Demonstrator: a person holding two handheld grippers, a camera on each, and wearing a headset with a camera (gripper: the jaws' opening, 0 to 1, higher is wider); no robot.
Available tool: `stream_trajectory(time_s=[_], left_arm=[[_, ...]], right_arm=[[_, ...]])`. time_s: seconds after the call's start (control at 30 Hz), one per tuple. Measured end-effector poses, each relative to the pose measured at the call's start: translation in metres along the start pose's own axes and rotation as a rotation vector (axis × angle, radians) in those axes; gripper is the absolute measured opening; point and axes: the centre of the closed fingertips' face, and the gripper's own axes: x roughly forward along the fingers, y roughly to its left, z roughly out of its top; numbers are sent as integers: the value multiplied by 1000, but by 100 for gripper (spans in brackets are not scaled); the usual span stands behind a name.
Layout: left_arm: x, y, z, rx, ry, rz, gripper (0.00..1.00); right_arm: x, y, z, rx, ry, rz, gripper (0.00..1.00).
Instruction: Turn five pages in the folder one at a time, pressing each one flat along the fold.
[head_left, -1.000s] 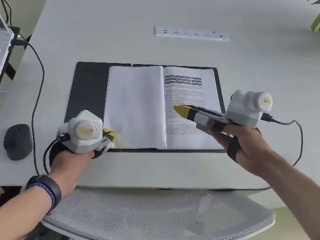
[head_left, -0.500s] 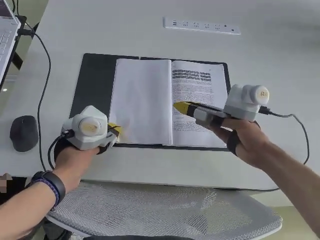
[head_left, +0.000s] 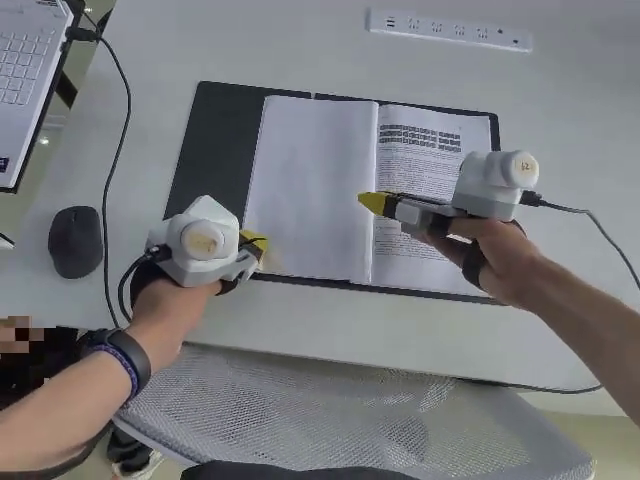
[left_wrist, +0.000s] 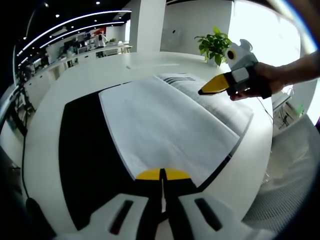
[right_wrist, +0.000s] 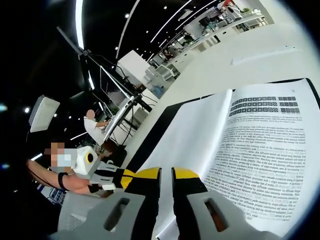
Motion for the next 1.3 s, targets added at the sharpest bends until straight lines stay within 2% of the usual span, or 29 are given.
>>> stream_trajectory(time_s=[0.2, 0.27, 0.3, 0.33, 0.37, 0.6, 0.73, 0.87, 1.03, 1.1, 1.17, 1.27, 1.3], left_arm=[[1, 0, 0, 13, 7, -6, 0], [1, 0, 0, 12, 4, -11, 0], [2, 1, 0, 10, 2, -11, 0], [2, 1, 0, 6, 0, -8, 0], [2, 1, 0, 5, 0, -5, 0], [4, 1, 1, 3, 1, -11, 0], [4, 0, 1, 12, 4, -13, 0], [4, 1, 2, 10, 5, -15, 0], [4, 0, 2, 3, 3, -12, 0], [4, 0, 3, 2, 6, -11, 0], [4, 0, 3, 1, 7, -11, 0], [4, 1, 3, -3, 7, -10, 0], [4, 1, 3, -5, 7, -9, 0]], right_arm=[[9, -13, -11, 8, 38, 11, 2], [10, -22, -15, 23, 51, -9, 0], [10, -28, -17, 43, 46, -11, 0], [11, -23, -13, 95, 19, 25, 0], [10, -24, -11, 124, 2, 30, 0], [11, -27, -4, 132, -18, 44, 0], [14, -34, 5, 163, -48, 57, 0], [20, -39, 15, 162, -58, 66, 0], [27, -50, 34, 183, -103, 67, 0], [32, -67, 43, 193, -108, 65, 0], [36, -70, 50, 188, -110, 60, 0], [43, -84, 66, 179, -120, 46, 0], [46, -90, 73, 186, -138, 38, 0]])
